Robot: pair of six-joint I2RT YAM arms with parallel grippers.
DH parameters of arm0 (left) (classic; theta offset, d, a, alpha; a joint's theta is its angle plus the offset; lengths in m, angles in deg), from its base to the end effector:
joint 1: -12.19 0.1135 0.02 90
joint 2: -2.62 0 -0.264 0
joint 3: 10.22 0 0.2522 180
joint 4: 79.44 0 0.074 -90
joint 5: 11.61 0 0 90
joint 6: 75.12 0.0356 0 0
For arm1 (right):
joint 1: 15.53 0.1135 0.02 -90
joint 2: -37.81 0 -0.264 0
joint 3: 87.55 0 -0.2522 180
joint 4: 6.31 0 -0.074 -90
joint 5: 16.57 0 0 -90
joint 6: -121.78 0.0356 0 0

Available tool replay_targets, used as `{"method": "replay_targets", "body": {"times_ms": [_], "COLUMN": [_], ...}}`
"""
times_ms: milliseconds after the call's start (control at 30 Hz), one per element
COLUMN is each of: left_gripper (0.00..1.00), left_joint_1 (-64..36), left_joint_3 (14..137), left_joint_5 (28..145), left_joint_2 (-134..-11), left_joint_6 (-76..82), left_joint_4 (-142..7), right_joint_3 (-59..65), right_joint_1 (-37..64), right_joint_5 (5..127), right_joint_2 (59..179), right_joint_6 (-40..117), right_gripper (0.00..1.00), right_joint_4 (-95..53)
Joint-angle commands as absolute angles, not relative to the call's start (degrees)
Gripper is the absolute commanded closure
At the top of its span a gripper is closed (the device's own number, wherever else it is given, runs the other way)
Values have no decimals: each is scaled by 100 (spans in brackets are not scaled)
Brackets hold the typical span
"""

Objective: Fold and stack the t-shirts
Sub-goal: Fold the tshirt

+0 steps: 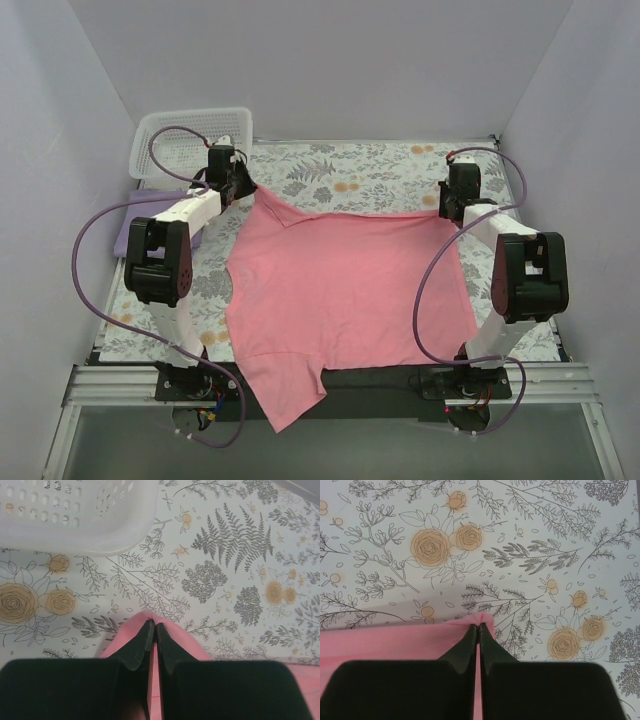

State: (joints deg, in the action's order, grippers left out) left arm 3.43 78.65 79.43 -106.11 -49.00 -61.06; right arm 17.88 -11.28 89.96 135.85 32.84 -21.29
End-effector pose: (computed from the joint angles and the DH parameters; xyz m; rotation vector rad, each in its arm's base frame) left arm 0.4230 -0.0658 0.2100 -1.0708 2.0739 -0.6877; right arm 0.3727 0.0175 0.2072 0.0938 2.2210 -0.2722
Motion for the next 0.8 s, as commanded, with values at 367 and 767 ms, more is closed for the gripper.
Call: {"method": "replay_targets", "body": {"times_ms": [367, 767], "left_gripper": [100, 100], "left_joint_1": [305, 111], "left_joint_3": [8555, 7730], "left_joint_5": [7963, 8068], "left_joint_2": [-10611, -9178], "left_joint_6": [-5279, -5815], "left_joint_4": [-5382, -4582], "right_joint_3": [1146, 1594], "right_joint_1": [-1703, -1755], "right_joint_5": [7862, 7896], "right_joint_2": [13722, 12879], "right_joint_6": [3731, 3934], "right_gripper": [99, 99], "right_joint_4": [-2209, -3132]}}
